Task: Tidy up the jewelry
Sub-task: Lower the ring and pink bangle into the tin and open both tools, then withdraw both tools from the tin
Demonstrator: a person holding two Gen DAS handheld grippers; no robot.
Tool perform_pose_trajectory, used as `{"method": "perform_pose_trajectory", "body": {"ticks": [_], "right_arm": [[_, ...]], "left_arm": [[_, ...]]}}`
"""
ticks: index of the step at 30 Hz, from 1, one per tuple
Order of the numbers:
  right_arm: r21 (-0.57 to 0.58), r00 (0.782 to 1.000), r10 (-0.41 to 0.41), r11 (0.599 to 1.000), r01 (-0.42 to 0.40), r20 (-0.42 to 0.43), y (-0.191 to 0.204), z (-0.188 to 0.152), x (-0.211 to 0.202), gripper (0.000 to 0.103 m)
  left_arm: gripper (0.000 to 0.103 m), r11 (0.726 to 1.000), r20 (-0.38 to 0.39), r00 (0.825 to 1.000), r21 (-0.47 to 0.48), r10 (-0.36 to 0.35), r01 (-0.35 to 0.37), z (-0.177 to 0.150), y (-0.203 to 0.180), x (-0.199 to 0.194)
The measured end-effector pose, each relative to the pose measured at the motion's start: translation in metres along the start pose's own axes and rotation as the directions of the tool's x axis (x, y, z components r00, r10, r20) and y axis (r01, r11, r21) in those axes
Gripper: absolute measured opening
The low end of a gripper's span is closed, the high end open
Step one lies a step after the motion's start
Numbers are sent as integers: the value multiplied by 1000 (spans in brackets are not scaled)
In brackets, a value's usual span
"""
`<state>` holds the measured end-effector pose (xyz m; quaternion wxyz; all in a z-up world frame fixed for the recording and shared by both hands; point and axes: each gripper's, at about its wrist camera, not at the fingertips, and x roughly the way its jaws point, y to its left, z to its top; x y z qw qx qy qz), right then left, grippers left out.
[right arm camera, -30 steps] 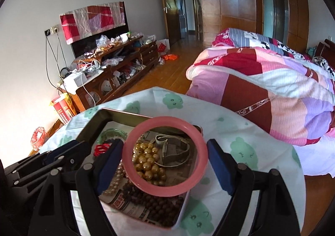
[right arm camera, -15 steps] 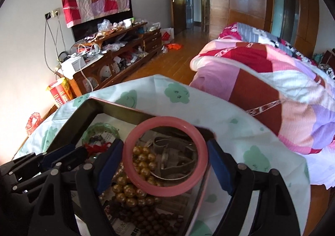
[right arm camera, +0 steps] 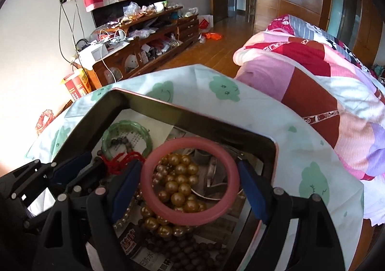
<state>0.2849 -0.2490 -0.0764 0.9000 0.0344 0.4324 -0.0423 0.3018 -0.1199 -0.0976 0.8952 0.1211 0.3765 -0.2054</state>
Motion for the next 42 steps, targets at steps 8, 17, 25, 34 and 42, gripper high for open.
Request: {"method": "perform_pose_trajectory", "body": {"ticks": [8, 17, 25, 34, 42], "right_arm": [[43, 996, 12, 999, -16, 85, -1, -12, -24, 91], [245, 984, 13, 968, -58, 180, -37, -28, -50, 91], [255, 992, 6, 966, -38, 129, -35, -43, -43, 92], [289, 984, -32, 957, -20, 174, -40, -51, -64, 99], [269, 969, -94, 963, 30, 230, -33, -65, -71, 100]], "left_arm": [[80, 1000, -29, 1000, -9, 7, -7, 2, -11, -9], [80, 997, -29, 999, -79, -20, 17, 0, -3, -18], [82, 993, -12, 999, -111, -45, 44, -2, 0, -30], [82, 995, 77, 994, -73, 71, -66, -5, -6, -58], [83, 983, 101, 983, -119, 153, -141, -23, 2, -61]]}}
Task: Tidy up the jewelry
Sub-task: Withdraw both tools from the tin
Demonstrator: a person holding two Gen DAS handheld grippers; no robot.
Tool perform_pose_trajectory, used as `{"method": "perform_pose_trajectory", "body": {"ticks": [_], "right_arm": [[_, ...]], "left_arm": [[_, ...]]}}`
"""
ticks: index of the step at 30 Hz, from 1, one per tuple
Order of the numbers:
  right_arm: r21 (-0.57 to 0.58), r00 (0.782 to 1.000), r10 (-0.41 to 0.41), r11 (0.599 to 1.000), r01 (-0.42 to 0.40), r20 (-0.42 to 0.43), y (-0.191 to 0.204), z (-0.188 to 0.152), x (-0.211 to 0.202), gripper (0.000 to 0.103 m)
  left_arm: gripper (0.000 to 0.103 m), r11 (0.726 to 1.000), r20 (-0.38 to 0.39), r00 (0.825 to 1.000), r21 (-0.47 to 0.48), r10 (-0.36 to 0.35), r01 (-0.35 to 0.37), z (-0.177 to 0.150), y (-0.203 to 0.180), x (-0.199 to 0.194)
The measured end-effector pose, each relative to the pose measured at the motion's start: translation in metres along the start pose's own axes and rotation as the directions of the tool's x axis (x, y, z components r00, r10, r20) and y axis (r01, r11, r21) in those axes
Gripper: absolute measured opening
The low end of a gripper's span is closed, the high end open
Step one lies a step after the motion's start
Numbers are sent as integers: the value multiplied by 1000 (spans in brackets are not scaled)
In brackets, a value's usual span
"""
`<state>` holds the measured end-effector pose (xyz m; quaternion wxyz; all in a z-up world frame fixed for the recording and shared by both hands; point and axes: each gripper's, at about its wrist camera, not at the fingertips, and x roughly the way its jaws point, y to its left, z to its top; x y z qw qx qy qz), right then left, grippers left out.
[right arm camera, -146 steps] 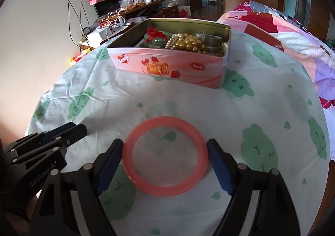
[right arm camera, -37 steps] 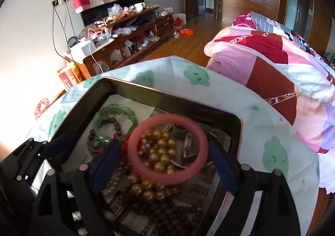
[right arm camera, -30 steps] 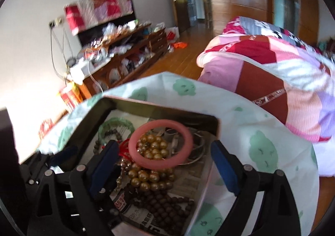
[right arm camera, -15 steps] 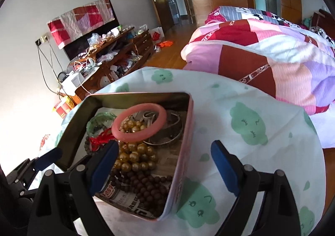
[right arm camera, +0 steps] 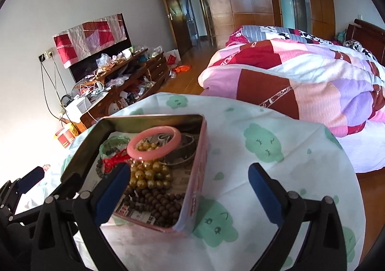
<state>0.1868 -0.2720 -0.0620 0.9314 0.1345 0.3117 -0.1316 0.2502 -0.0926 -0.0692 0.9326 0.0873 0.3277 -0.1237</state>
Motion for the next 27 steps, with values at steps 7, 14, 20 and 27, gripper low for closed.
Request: {"method": "perform_pose_trajectory", "body": {"ticks": [7, 14, 20, 27], "right_arm": [[3, 1000, -5, 1000, 5, 6, -4, -11, -8, 100], [25, 1000, 9, 1000, -10, 28, -4, -25, -33, 100], [22, 997, 3, 1000, -4, 75, -3, -43, -61, 100], [-31, 991, 1, 1000, 3, 132, 6, -59, -92, 100]], "left_arm": [[83, 999, -26, 1000, -44, -6, 4, -16, 1, -10], [83, 997, -42, 999, -76, 9, -12, -41, 8, -34], [83, 994, -16, 1000, -104, 24, -25, -64, 16, -61], [83, 989, 14, 999, -141, 35, -32, -81, 27, -96]]}}
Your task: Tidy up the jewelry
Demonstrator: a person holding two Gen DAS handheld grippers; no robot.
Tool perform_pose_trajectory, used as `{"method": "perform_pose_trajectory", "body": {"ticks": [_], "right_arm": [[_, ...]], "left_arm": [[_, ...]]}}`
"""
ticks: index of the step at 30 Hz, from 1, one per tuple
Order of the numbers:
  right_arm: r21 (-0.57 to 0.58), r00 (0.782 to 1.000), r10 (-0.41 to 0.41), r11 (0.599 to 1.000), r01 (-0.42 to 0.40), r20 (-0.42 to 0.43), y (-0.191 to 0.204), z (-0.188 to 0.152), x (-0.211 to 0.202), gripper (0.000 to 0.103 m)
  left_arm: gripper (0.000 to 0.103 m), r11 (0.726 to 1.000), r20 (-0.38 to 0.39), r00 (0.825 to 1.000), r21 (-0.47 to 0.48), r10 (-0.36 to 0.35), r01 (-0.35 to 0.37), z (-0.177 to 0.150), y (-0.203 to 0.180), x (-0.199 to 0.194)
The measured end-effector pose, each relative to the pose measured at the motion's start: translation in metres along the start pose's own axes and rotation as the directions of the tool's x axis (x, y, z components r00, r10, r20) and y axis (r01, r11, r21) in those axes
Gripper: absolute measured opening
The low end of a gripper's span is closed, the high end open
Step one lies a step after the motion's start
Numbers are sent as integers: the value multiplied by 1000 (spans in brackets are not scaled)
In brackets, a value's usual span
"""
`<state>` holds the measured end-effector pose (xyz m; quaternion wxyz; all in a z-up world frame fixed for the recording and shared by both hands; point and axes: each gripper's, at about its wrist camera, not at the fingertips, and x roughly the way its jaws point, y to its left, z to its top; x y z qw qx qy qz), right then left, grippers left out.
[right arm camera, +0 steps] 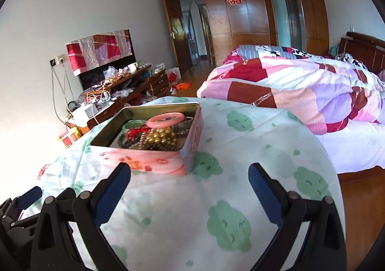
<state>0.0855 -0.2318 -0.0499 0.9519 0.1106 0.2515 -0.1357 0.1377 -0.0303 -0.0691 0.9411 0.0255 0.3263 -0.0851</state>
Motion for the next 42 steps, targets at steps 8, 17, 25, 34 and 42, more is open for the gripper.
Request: {"method": "perform_pose_trajectory", "body": {"ticks": [8, 17, 25, 34, 42], "right_arm": [[-49, 997, 17, 999, -13, 69, 9, -10, -39, 102], [-43, 991, 38, 999, -33, 129, 8, -16, -86, 103], [-51, 977, 23, 999, -13, 212, 7, -13, -128, 103], [-15, 949, 44, 999, -42, 311, 8, 6, -160, 103], [-7, 936, 57, 998, -59, 348, 9, 26, -165, 103]], "left_arm": [[83, 1000, 46, 999, -3, 19, -19, -17, 9, -42], [83, 998, 109, 992, -11, 61, -60, -27, 20, -95], [83, 996, 94, 992, -21, 89, -87, -35, 24, -122], [83, 994, 275, 956, -10, 105, -107, -4, 21, -173], [86, 998, 321, 945, -20, 65, -62, 21, 16, -187]]}}
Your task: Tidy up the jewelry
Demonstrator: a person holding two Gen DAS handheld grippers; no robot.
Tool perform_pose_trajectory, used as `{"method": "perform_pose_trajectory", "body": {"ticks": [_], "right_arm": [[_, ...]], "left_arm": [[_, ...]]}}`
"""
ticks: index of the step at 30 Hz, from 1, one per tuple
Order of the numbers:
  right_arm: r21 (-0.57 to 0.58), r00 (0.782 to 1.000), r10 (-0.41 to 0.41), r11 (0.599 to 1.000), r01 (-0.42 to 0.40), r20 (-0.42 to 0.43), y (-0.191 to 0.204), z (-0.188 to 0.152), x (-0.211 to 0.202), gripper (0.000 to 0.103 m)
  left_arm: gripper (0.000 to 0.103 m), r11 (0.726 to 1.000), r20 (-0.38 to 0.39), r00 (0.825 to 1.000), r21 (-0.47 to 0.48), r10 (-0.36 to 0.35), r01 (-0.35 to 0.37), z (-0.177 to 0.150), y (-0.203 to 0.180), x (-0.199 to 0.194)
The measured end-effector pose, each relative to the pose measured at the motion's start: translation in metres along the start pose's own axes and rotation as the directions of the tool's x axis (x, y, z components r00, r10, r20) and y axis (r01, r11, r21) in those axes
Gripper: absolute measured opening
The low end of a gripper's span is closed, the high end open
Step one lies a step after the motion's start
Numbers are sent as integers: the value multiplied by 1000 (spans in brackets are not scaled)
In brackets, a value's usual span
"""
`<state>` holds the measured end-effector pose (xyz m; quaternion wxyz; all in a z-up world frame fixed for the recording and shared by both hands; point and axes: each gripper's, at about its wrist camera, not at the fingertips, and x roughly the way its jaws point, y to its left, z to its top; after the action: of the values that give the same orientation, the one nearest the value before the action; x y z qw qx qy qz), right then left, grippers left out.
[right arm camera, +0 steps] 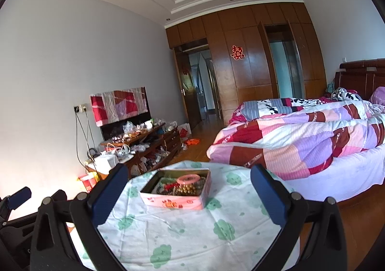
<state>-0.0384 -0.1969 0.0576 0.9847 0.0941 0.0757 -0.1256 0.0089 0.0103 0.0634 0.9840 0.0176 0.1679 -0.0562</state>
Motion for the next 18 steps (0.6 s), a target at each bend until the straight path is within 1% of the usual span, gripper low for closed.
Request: {"method": "perform_pose_trajectory", "body": {"ticks": [3, 8, 12, 18], "right_arm": [[-1, 1000, -5, 1000, 5, 13, 0, 7, 1, 103], [3, 1000, -3, 1000, 2, 29, 1, 11, -2, 103], [-3, 1000, -6, 1000, 6, 27, 2, 9, -4, 103], [-4, 1000, -5, 1000, 5, 25, 3, 9, -6, 103]], "left_arm": [[86, 1000, 13, 1000, -18, -1, 1, 6, 1, -1], [87, 999, 28, 1000, -38, 6, -5, 5, 5, -6], [87, 999, 10, 1000, -41, 10, -9, 4, 6, -3], [87, 999, 9, 1000, -38, 21, -21, 2, 7, -4]]}}
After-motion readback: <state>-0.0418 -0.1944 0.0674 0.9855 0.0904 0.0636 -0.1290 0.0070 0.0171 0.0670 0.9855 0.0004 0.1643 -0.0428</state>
